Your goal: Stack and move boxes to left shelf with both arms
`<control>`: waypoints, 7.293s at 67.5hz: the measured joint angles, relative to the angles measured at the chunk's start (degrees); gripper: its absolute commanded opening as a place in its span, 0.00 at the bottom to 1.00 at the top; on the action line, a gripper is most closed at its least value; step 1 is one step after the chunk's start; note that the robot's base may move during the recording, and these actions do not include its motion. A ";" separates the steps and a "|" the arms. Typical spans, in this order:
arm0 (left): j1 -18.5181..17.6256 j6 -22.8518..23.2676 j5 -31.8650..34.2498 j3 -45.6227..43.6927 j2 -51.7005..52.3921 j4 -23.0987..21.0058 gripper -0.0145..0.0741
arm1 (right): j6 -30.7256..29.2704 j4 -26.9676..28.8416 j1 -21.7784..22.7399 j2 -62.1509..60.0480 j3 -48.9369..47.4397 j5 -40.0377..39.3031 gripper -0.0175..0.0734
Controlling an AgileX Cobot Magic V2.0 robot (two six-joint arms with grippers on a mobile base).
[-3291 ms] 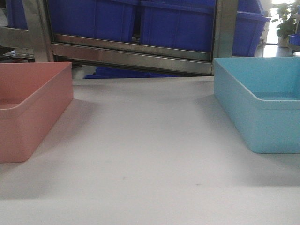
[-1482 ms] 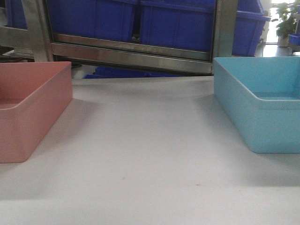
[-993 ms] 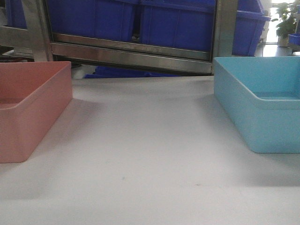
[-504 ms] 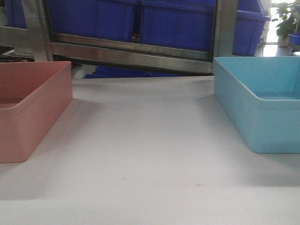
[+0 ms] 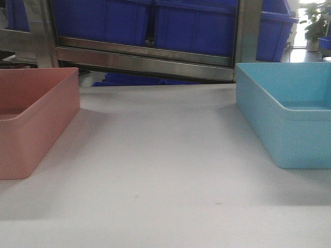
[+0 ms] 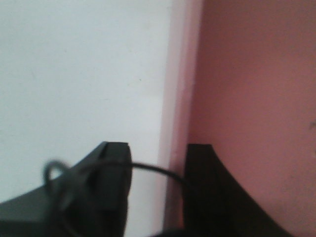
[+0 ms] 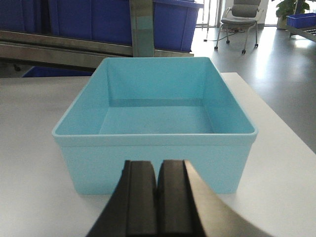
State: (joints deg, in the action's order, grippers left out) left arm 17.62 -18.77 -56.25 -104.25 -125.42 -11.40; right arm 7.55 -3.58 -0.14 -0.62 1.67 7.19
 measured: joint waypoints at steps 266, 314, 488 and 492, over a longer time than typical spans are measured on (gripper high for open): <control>-38.86 22.87 -8.83 4.41 29.19 14.59 0.46 | 0.00 -0.13 0.00 0.00 0.00 2.16 0.25; -38.86 22.88 19.41 53.71 74.32 16.39 0.16 | 0.00 7.53 0.00 0.00 -6.09 2.25 0.25; -38.75 22.88 31.25 63.41 84.29 14.55 0.16 | -31.21 12.43 18.39 120.64 -96.51 40.82 0.25; -38.75 22.88 31.25 63.41 84.29 14.45 0.16 | -31.08 12.68 18.39 120.64 -96.51 41.05 0.26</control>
State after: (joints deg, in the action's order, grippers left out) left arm -21.12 4.11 -25.00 -40.84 -41.13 3.04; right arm -23.53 9.09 18.25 120.03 -94.84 48.24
